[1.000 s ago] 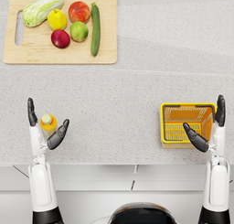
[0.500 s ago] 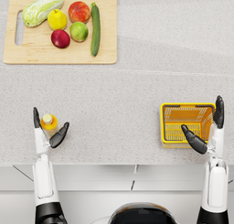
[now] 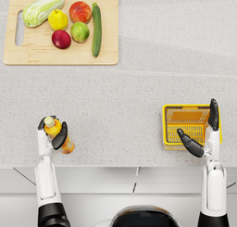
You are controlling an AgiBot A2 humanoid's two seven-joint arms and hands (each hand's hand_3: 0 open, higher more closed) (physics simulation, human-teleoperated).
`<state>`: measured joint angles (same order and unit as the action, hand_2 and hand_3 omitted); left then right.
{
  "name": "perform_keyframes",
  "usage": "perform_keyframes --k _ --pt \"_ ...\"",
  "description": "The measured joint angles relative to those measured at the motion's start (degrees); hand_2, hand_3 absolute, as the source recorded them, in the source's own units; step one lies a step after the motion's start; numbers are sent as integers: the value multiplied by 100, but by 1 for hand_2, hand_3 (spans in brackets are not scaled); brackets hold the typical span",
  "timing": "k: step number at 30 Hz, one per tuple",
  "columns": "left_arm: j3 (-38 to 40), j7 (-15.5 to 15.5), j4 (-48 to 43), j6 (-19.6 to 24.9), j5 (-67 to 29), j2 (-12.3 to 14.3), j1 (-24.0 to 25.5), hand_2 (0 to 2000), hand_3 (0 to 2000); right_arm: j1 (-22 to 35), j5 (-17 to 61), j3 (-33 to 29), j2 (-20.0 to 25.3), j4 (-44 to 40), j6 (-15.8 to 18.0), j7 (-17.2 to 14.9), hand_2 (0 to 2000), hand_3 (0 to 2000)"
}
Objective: Pick up the lemon tea and place it into the yellow basket
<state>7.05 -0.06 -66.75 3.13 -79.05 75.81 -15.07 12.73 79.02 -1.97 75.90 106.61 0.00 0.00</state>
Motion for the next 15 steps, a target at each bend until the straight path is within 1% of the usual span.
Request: perform_keyframes --k 4,10,14,15 --pt "-300 23 -742 11 -2 37 -136 2000 2000 89 0 357 56 5 0 0 0 0" --pt "-864 5 -2072 83 0 140 -499 2000 2000 332 0 1199 242 -125 0 0 0 0" --pt "-1352 -1 -2545 107 1 327 -890 2000 2000 511 0 1770 412 -451 0 0 0 0" --pt "-1484 -4 -2622 112 1 397 -999 2000 2000 554 253 1883 454 -540 0 0 0 0"
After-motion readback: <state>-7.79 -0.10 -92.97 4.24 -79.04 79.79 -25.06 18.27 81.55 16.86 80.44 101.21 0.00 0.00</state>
